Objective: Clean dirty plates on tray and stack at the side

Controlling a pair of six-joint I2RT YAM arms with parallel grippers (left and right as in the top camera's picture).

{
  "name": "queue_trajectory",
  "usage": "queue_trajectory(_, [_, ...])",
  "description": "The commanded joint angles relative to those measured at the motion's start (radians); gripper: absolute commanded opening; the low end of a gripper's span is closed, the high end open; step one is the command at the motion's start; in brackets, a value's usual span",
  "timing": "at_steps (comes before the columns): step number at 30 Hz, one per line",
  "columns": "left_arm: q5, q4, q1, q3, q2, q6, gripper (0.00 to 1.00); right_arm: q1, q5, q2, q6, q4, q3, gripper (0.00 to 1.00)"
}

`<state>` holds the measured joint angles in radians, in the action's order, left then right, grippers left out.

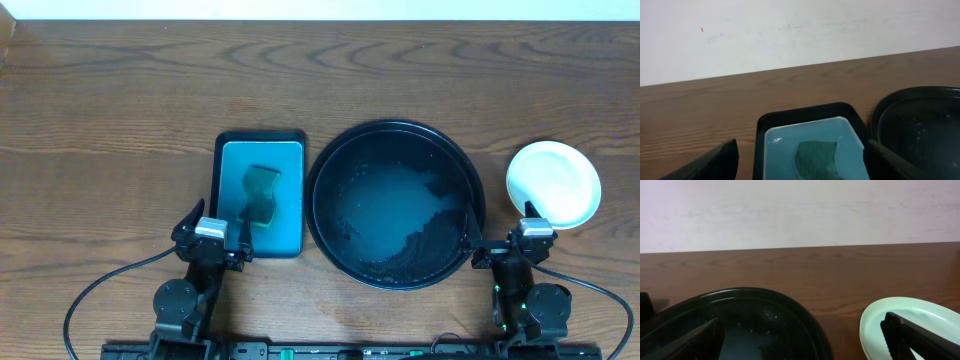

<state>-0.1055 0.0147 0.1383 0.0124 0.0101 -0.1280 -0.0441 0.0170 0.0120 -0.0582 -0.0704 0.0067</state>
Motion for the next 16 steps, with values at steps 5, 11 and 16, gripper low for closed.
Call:
queue_trajectory(5, [-0.017,0.045,-0.004,-0.008,-0.006,0.01,0.8,-0.005,-0.01,-0.006,0.014,-0.005,-0.002,0.99])
queue_trajectory(11, [-0.017,0.045,-0.004,-0.008,-0.006,0.009,0.8,-0.004,-0.01,-0.006,0.014,-0.005,-0.002,0.99])
queue_trajectory(16, [-0.017,0.045,-0.004,-0.008,-0.006,0.009,0.8,-0.005,-0.01,-0.006,0.014,-0.005,-0.002,0.99])
